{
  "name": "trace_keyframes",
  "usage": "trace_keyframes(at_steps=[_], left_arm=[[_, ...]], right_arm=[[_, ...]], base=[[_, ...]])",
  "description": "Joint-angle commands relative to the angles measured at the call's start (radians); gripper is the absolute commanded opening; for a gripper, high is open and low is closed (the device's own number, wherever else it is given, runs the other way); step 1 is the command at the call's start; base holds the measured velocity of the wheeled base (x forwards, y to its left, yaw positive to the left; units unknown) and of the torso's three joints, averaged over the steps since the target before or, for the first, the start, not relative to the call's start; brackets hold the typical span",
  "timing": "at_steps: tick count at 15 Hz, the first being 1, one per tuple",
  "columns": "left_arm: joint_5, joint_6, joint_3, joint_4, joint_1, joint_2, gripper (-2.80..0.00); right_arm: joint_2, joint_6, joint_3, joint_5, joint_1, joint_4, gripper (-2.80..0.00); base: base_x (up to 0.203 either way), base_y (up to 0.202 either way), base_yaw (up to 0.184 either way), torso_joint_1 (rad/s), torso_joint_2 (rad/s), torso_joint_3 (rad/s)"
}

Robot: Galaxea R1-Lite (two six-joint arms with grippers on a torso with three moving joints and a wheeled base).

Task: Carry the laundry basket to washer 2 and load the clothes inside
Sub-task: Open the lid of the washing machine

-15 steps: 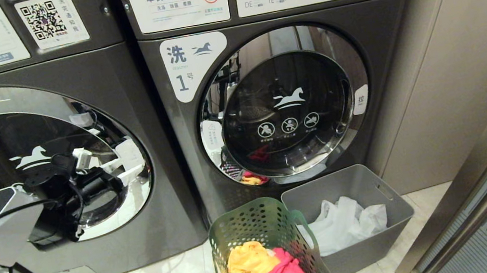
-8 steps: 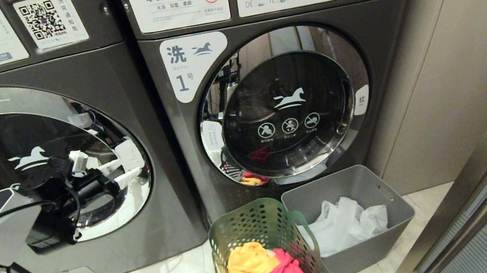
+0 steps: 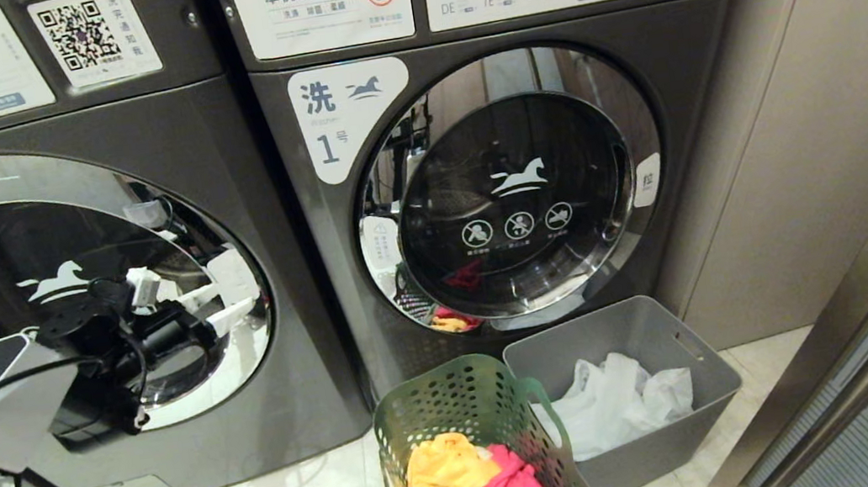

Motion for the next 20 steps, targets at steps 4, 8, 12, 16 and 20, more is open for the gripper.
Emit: trace_keyframes(at_steps=[4, 8, 12, 16, 20], left_arm=[[0.0, 0.015, -0.002, -0.006, -0.042, 0.007, 0.0], [-0.032, 0.007, -0.003, -0.009, -0.042, 0.007, 0.0], [-0.098, 0.007, 0.007, -0.044, -0.058, 0.011, 0.0], [-0.151, 0.006, 0.042, -0.092, -0.063, 0.009, 0.0], [-0.153, 0.006, 0.047, -0.1, -0.07, 0.009, 0.0]], right_arm=[[0.001, -0.001, 0.0, 0.0, 0.0, 0.0, -2.8], [0.001, -0.001, 0.0, 0.0, 0.0, 0.0, -2.8], [0.001, -0.001, 0.0, 0.0, 0.0, 0.0, -2.8], [0.001, -0.001, 0.0, 0.0, 0.0, 0.0, -2.8], [0.001, -0.001, 0.0, 0.0, 0.0, 0.0, -2.8]], base=[[0.0, 0.0, 0.0, 0.0, 0.0, 0.0], [0.0, 0.0, 0.0, 0.0, 0.0, 0.0], [0.0, 0.0, 0.0, 0.0, 0.0, 0.0], [0.0, 0.0, 0.0, 0.0, 0.0, 0.0], [0.0, 0.0, 0.0, 0.0, 0.0, 0.0]])
